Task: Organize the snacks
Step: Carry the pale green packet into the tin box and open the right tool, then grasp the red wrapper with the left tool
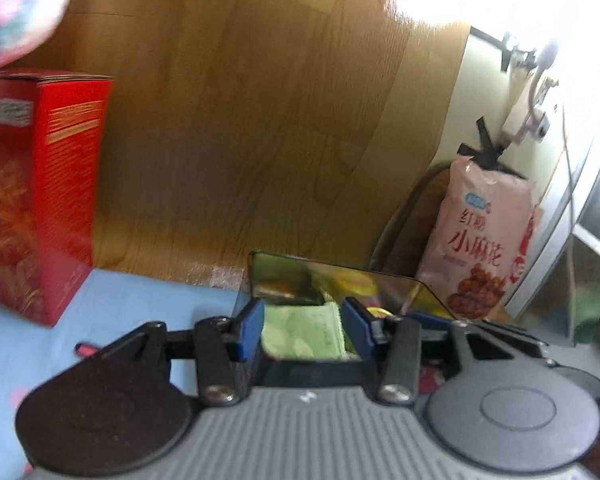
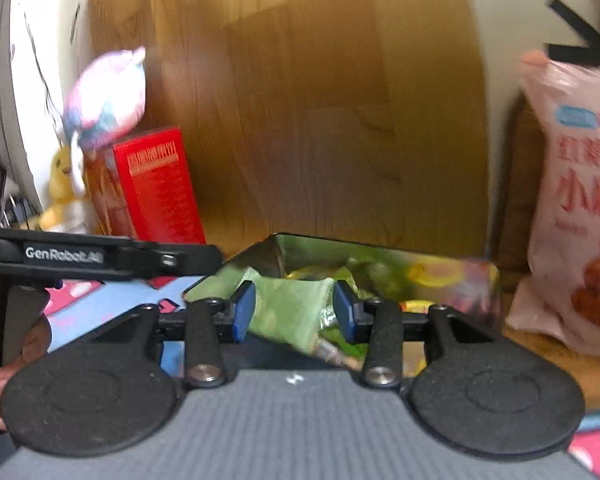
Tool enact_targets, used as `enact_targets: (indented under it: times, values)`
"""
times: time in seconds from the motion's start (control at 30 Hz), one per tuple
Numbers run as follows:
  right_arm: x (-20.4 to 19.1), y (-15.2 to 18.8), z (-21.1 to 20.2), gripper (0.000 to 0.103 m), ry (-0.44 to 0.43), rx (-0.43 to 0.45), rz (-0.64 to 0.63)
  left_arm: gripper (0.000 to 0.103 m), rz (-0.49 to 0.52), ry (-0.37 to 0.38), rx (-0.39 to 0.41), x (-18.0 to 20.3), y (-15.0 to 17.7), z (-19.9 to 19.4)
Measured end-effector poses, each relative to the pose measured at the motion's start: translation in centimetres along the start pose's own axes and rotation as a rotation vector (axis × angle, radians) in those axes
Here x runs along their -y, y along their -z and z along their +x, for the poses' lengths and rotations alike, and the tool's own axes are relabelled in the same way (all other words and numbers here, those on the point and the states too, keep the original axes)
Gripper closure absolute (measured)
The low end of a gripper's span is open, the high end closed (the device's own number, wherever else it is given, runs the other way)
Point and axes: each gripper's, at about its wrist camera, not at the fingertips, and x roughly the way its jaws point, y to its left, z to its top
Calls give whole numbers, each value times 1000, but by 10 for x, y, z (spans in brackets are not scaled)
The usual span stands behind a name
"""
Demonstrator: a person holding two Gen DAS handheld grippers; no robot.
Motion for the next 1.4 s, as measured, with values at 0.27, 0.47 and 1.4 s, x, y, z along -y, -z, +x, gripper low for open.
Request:
enact_targets:
  times: [0.27,0.47,1.4]
  values:
    - [-23,57,-71,56,-132,-41,26,55,-41,78,-119,-11,63,-65]
    - [-53,111,-106,48,-249,-194,-19,47,-97,133,-236,-6,122,-112]
    - [-26,136,-117,60,-325,-200,394,90,-247,219,-198,10,141,-118]
